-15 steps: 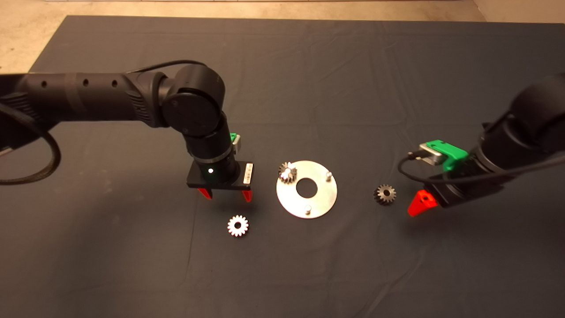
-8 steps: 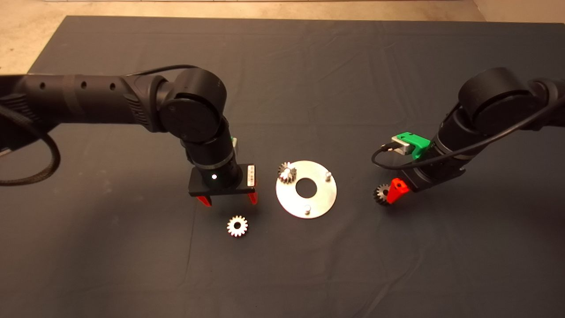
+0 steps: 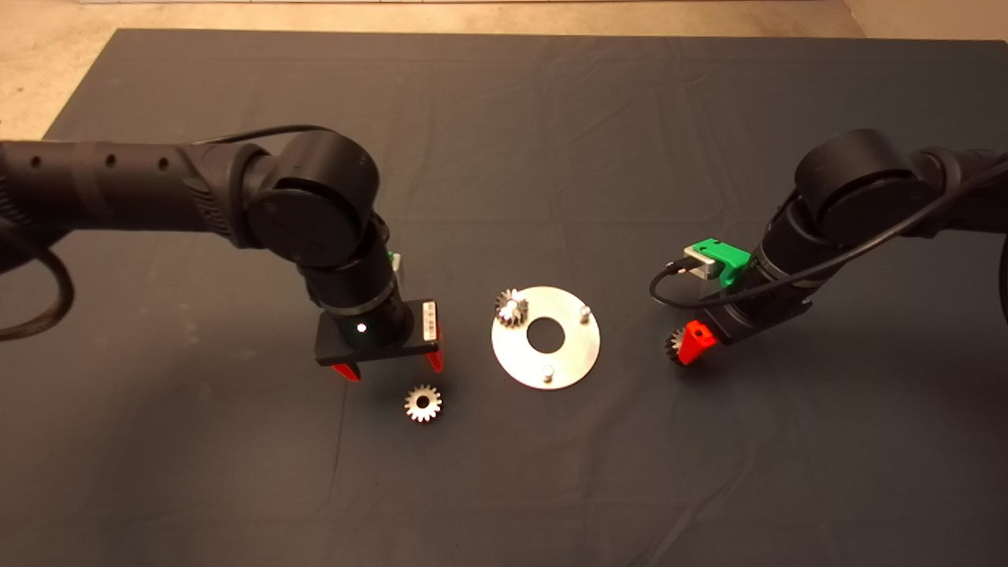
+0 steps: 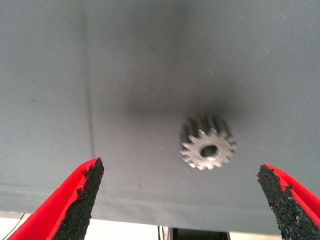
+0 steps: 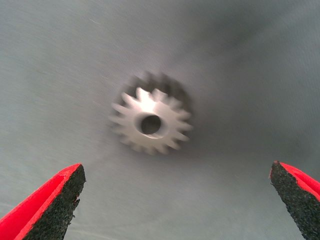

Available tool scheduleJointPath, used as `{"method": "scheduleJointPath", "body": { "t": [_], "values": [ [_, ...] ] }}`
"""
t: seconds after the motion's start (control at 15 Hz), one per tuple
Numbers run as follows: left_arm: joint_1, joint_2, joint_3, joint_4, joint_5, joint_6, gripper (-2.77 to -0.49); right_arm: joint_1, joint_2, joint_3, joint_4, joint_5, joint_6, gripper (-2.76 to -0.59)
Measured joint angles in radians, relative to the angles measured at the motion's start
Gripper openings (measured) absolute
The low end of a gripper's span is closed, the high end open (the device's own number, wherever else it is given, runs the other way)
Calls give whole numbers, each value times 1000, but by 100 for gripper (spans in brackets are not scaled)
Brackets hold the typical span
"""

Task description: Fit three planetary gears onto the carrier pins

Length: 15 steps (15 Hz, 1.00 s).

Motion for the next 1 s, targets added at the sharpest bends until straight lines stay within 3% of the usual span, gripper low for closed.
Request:
{"method": "scheduleJointPath", "body": {
  "t": [0.13, 0.27, 0.33, 0.73, 1.0],
  "values": [
    [4, -5, 13, 29, -7, -25, -107, 0, 17, -2, -6, 2, -3, -60],
    [47, -4, 24, 64, -30, -29, -107, -2, 19, -6, -12, 2, -3, -60],
    [68, -4, 28, 67, -33, -29, -107, -6, 20, -9, -13, -2, -3, -60],
    [67, -2, 34, 95, -34, -59, -107, -9, 23, -12, -16, 1, -4, -60],
    [111, -2, 21, 112, -34, -59, -107, -9, 23, -12, -18, 1, -4, -60]
  ]
}}
